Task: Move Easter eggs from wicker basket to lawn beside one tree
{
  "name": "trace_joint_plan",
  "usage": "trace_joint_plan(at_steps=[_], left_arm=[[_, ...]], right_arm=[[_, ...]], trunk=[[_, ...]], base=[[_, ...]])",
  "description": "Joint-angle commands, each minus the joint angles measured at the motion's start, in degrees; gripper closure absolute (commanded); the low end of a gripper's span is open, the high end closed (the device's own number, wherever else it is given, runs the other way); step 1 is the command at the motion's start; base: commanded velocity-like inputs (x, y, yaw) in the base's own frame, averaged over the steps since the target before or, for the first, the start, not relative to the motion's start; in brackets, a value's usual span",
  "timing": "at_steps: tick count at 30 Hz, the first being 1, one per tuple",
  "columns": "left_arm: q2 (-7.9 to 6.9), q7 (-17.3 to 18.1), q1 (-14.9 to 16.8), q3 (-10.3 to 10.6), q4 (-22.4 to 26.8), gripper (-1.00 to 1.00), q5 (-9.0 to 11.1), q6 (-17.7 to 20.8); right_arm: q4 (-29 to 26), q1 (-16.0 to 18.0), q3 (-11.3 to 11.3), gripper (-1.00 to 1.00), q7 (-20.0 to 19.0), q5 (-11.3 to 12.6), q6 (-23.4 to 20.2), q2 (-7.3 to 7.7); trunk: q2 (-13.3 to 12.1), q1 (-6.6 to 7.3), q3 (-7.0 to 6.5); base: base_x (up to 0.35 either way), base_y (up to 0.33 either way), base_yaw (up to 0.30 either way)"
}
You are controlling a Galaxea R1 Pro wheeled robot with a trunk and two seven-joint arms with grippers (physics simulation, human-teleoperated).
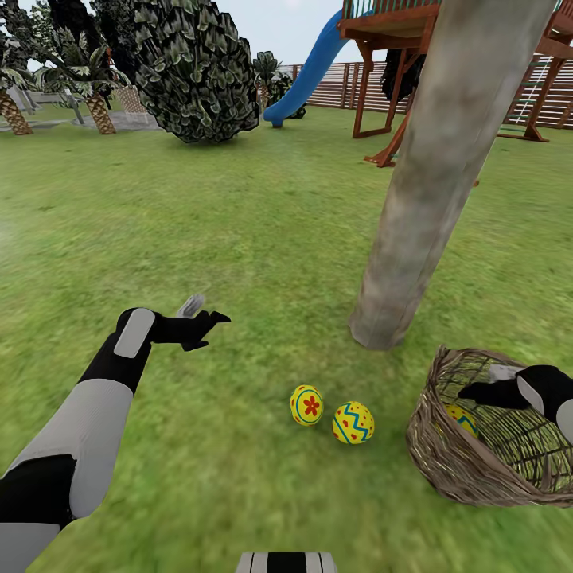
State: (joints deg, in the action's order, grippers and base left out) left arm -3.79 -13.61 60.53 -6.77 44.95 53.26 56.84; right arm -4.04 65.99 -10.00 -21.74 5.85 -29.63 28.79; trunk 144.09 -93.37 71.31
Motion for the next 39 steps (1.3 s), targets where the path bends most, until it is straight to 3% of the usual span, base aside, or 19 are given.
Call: trace_joint_plan(at_steps=[1,5,32,39], left_arm=[[0.01,-0.6,0.0,-0.1,0.0,-1.00,0.6,0.2],[0.01,-0.5,0.0,-0.1,0.0,-1.00,0.5,0.2],[0.05,-0.7,0.0,-0.1,0.0,-1.00,0.6,0.2],[-0.03,-0.4,0.0,-0.1,-1.2,-1.00,0.7,0.1]], right_arm=[[-0.1,0.0,-0.5,-1.00,-0.2,0.6,-0.3,0.04],[-0.1,0.0,-0.5,-1.00,-0.5,0.6,-0.3,0.04],[-0.1,0.0,-0.4,-1.00,-0.7,0.6,-0.1,0.04],[-0.1,0.0,-0.4,-1.00,-0.7,0.6,-0.1,0.11]], trunk=[[0.0,0.01,0.05],[0.0,0.01,0.05],[0.4,-0.69,6.03],[0.4,-0.69,6.03]], base=[[0.000,0.000,0.000],[0.000,0.000,0.000],[0.000,0.000,0.000],[0.000,0.000,0.000]])
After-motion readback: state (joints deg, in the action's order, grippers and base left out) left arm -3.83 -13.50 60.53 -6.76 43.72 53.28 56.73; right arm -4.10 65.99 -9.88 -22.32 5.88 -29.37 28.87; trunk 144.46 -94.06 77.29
